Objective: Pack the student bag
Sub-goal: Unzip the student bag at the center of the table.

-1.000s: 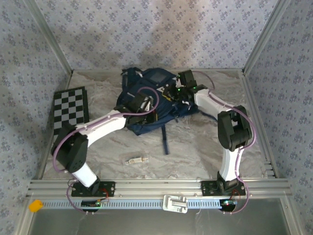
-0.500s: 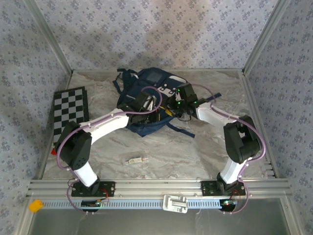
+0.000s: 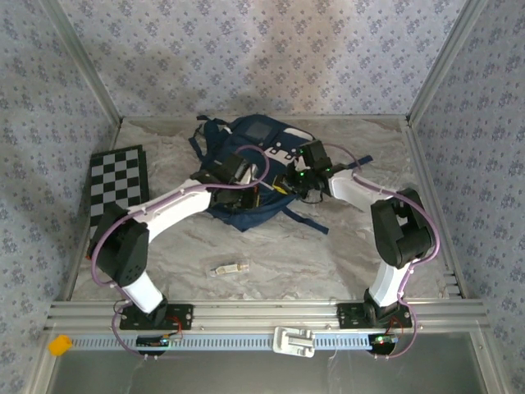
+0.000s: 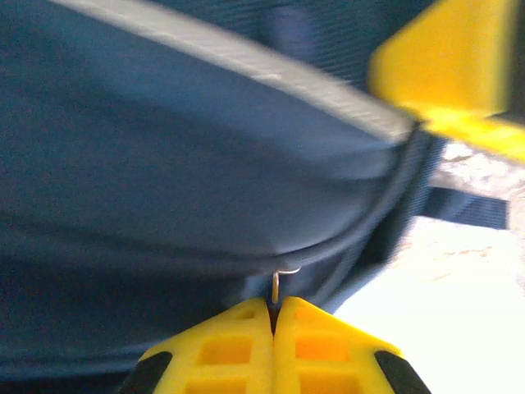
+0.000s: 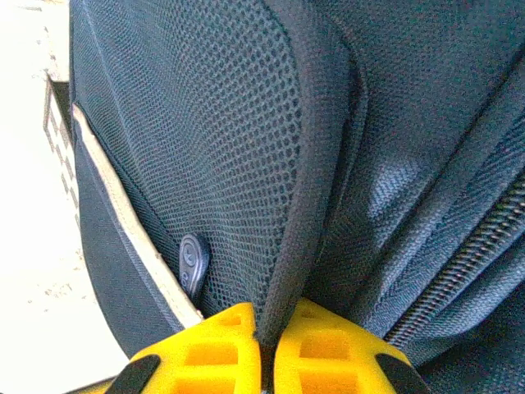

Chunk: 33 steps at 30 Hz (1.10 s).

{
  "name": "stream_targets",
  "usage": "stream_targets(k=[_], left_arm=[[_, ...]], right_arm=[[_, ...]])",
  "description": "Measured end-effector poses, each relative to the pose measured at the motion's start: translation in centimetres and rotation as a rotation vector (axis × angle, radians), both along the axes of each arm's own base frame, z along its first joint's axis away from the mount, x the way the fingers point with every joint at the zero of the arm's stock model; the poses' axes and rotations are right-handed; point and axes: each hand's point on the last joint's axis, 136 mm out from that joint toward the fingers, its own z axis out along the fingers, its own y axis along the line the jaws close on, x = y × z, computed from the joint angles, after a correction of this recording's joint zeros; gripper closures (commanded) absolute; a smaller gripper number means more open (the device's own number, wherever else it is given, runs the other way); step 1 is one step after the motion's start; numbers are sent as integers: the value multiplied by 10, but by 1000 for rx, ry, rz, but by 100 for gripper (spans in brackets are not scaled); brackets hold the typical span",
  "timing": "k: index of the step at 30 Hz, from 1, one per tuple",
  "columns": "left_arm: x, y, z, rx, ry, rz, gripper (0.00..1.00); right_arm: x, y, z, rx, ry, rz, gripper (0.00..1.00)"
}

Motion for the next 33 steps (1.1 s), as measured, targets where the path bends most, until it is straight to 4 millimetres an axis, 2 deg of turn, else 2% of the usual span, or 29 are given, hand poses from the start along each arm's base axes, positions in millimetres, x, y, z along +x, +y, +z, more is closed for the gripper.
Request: stream_targets(k=[3,5,7,9,10,14,17,19,23,28,31,33], left_arm=[[9,19,3,20,-20,25,100],[10,18,4,11,-29,9,100],[7,7,6,-10,-39,-27,100],[2,-13,8,-22,-53,-71,100],[1,-23,7,-21,-54,-90,100],[0,-73,7,-39,-53,-165,100],[-1,-95,8,-55,-44,-193,100],[-3,-98,10,-59,-39,-202,100],[-5,-99,12,-61,-28,-207,100],[-5,-98,12,-61,-25,-204,100],[-3,-96,12,-59,-23,-199,100],[-2,-95,12,-58,-23,-196,100]], right_arm=[[6,-23,3,-10,3,20,100],[13,-37,8,-25,-3,28,100],[21,-45,14,-41,-11,40,99],[33,-53,18,-60,-21,42,85],[39,-57,19,-69,-21,38,82],[65,-74,24,-96,-62,-6,57],[68,-77,30,-92,-100,-38,48],[57,-78,31,-81,-110,-61,46],[25,-81,27,-22,-83,-128,50],[23,-71,22,31,-64,-170,59],[23,-68,23,34,-64,-192,72],[21,-65,23,31,-68,-199,88]])
